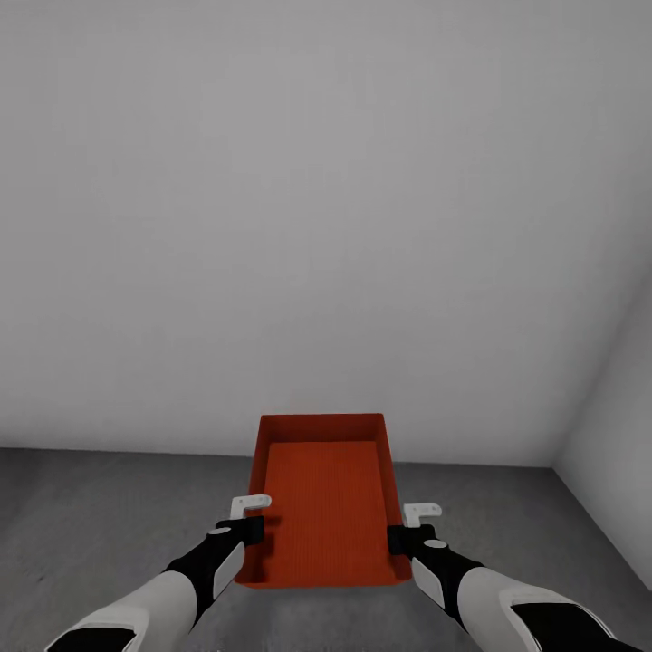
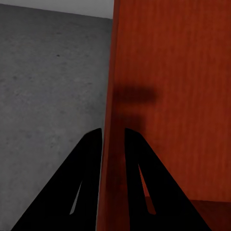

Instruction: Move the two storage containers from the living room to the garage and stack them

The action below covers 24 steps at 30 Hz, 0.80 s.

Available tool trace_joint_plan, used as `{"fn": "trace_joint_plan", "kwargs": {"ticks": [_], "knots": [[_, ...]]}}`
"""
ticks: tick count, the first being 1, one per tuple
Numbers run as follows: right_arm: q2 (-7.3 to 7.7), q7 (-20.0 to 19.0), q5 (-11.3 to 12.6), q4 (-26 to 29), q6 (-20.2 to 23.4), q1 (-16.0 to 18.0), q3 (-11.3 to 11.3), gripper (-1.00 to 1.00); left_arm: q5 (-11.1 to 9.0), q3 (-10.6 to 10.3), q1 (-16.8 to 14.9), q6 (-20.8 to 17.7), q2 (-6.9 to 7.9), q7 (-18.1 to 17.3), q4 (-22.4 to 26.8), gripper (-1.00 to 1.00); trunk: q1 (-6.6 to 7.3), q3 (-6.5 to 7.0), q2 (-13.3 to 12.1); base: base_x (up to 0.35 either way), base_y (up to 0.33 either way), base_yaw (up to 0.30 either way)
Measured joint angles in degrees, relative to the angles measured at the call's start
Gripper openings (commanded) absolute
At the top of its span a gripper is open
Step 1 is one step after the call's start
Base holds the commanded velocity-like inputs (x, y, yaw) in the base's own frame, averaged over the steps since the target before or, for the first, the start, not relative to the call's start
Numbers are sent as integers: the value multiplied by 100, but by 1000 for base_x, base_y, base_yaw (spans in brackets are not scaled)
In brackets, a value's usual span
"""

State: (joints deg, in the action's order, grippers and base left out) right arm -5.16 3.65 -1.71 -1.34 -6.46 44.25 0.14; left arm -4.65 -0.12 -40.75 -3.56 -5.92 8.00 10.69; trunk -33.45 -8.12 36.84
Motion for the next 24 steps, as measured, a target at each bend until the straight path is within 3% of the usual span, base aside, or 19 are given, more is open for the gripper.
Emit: {"fn": "trace_joint_plan", "kwargs": {"ticks": [24], "knots": [[-1, 1, 4, -1, 0, 1, -2, -100, 0, 0, -3, -2, 1, -2, -3, -100, -528, -653, 965, 0, 0, 0]]}}
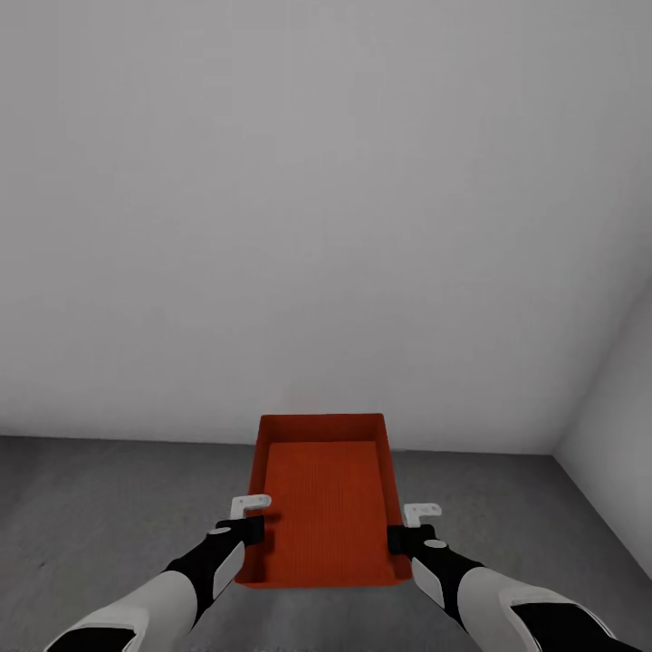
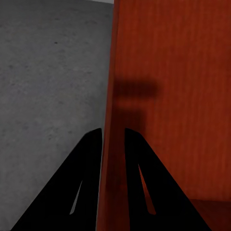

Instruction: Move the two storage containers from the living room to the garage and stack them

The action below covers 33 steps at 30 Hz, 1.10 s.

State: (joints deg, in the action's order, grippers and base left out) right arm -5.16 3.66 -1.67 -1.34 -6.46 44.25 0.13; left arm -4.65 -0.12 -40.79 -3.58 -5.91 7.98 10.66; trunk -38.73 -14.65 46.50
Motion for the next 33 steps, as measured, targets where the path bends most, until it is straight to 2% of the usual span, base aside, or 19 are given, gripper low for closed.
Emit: {"fn": "trace_joint_plan", "kwargs": {"ticks": [33], "knots": [[-4, 7, -6, 0, 0, 1, 5, -100, 2, 2, -3, 0, 4, -6, -3, -100, -725, -897, 1326, 0, 0, 0]]}}
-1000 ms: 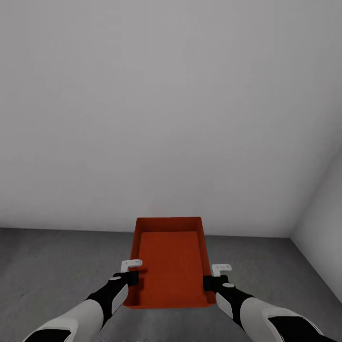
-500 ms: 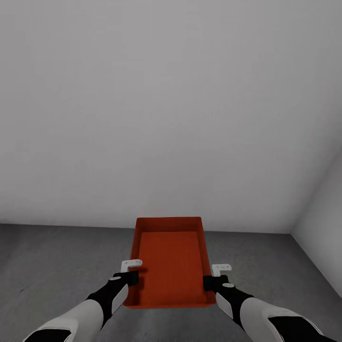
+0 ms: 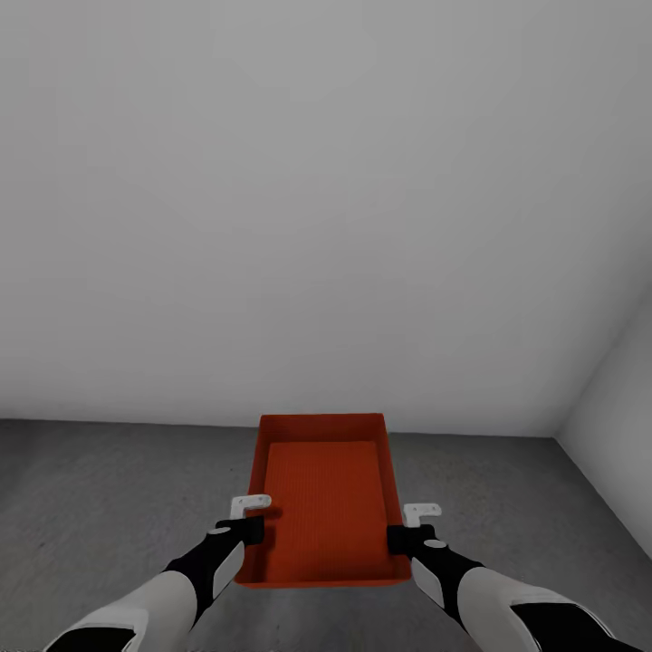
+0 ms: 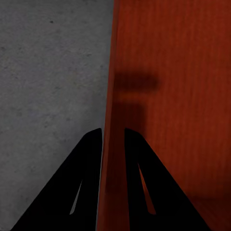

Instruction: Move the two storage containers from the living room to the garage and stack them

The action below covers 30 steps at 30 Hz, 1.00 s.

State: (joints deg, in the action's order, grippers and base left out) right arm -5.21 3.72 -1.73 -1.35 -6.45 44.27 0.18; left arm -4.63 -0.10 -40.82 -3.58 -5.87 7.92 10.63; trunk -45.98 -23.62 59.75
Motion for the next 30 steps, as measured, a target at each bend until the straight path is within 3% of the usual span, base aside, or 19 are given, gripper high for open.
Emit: {"fn": "trace_joint_plan", "kwargs": {"ticks": [30], "knots": [[-1, 1, 0, 0, -1, -1, -2, -100, 1, 2, 1, 3, 1, -2, -1, -100, -659, -815, 1204, 0, 0, 0]]}}
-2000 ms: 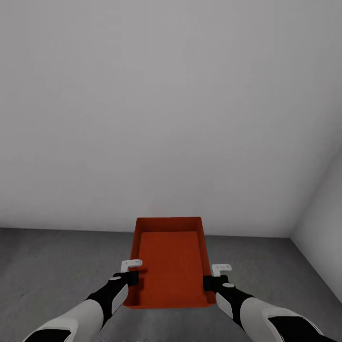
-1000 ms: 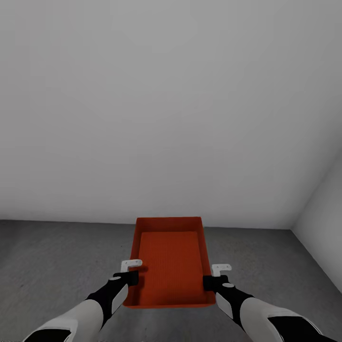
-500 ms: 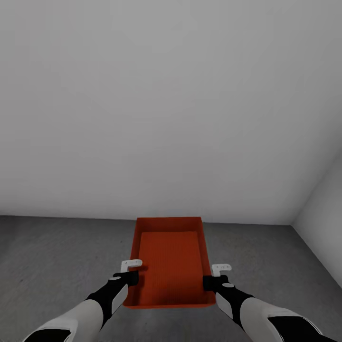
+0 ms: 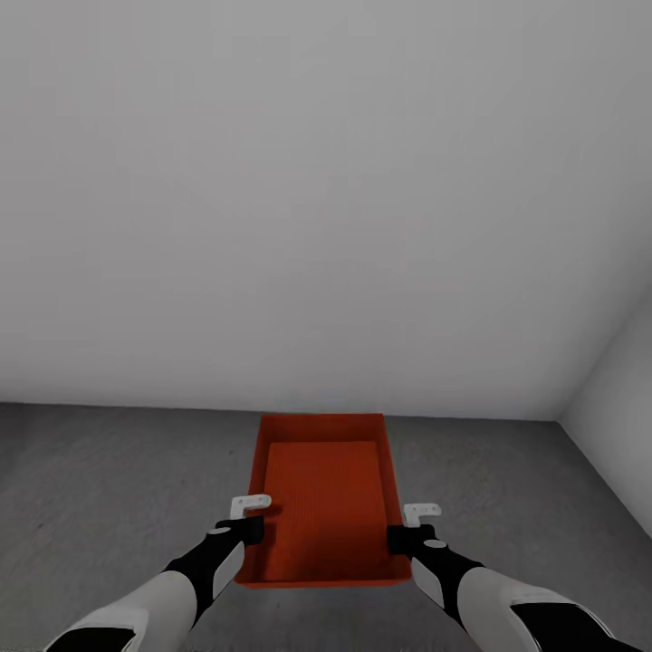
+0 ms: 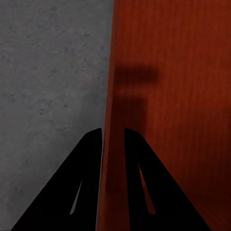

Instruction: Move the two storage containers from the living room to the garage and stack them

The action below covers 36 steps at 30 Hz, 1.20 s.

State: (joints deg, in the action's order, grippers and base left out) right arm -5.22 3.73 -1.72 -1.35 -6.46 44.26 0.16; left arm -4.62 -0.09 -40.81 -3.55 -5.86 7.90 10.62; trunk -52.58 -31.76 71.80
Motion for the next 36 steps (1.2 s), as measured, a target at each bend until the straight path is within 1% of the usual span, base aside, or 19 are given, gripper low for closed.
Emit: {"fn": "trace_joint_plan", "kwargs": {"ticks": [36], "knots": [[-1, 1, 0, 0, -2, 1, 1, -100, 0, -2, 0, -2, 1, -1, 5, -100, -791, -977, 1445, 0, 0, 0]]}}
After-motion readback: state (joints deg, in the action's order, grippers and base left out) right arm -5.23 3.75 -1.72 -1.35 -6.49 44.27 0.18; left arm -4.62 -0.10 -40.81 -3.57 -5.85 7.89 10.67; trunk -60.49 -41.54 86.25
